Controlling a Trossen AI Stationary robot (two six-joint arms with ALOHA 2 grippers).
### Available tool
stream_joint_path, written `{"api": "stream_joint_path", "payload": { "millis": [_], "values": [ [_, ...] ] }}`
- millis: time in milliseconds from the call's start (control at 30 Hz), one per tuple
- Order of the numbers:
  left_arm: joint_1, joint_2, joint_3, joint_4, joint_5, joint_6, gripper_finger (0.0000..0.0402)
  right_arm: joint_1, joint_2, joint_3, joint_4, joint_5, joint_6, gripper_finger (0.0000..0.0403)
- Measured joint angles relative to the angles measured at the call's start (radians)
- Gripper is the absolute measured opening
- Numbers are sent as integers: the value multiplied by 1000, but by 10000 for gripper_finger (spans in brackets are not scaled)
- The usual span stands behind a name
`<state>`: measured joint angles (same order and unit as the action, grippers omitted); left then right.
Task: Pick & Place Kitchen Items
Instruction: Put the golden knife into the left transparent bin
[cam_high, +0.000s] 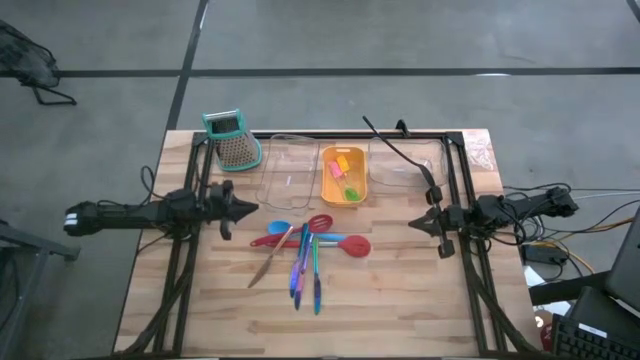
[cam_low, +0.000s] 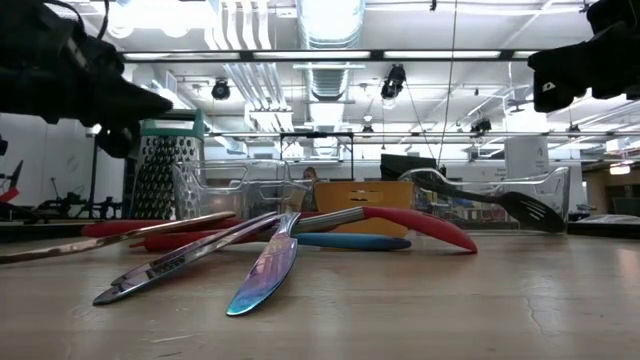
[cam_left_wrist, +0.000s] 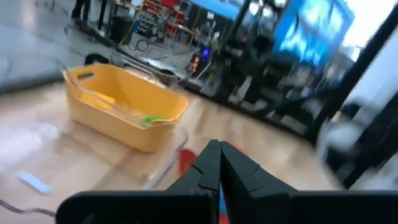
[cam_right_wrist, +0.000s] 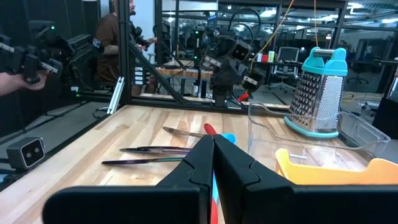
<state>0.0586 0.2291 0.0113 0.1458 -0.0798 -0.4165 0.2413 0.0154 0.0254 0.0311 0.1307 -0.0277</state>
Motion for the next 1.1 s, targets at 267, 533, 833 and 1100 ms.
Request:
{"api": "stream_joint_path", "payload": {
  "millis": [267,533,833,1100],
  "values": [
    [-8,20,0,143,-16,-140,29,0,0,0,-1,0,0,9],
    [-125,111,0,143,24,-257,137,0,0,0,-1,0,1,9],
    [-368,229,66,143,-226,-230,182,0,0,0,-1,0,0,9],
    [-649,435,232,59,-512,-149,183,0,0,0,-1,0,-1,9]
  ]
}}
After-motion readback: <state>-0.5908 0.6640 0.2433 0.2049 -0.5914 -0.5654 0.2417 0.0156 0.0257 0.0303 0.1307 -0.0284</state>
